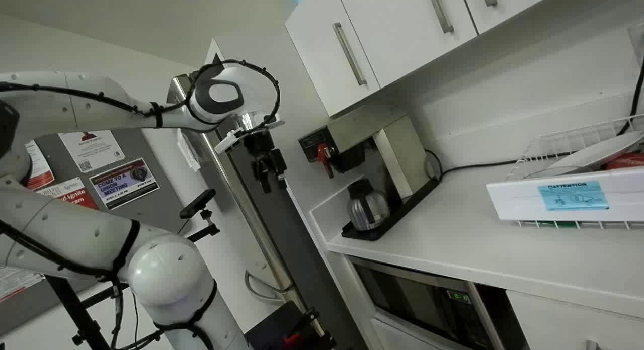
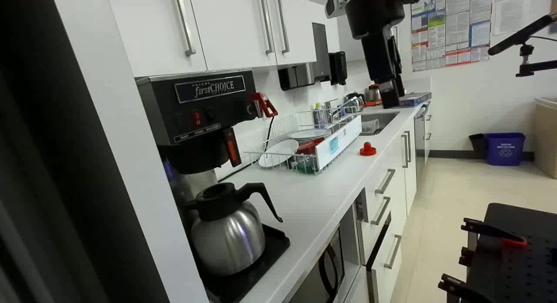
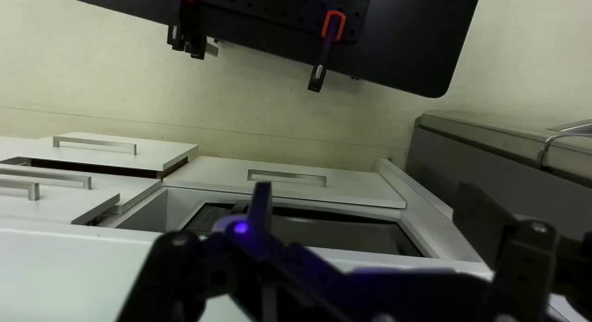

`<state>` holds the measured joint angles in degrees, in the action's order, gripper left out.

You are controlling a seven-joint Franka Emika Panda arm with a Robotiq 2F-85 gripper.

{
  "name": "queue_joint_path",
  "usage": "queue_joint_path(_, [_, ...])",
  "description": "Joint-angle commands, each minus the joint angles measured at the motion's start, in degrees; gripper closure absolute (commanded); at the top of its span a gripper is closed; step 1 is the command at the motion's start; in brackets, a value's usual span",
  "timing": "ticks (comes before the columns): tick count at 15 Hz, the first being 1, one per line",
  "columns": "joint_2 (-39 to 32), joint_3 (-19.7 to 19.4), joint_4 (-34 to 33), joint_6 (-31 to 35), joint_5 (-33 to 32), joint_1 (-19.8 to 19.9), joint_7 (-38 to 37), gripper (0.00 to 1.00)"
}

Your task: Close the top left drawer

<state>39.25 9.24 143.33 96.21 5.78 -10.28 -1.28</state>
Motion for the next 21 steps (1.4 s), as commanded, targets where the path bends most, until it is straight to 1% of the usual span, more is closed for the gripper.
queue_joint_path(1, [-0.04,0.03,-0.1,-0.1,0.01,0.03,0.01,0.0])
queue_joint_path(10, [-0.04,0.03,-0.1,-0.09,0.01,0.03,0.01,0.0])
queue_joint_path(12, [0.61,-0.77,0.44,1.49,-0.78,1.57,-1.1,0.0])
queue_joint_path(14, [1.77,-3.22,1.32,3.66,-1.04,4.34,-2.34,0.0])
queue_joint_path(16, [1.66,-6.31,2.16,7.06,-2.82,7.78,-2.27,0.0])
queue_joint_path(21, [0.43,-15.74,5.94,18.17,-7.47,18.06,-1.99,0.0])
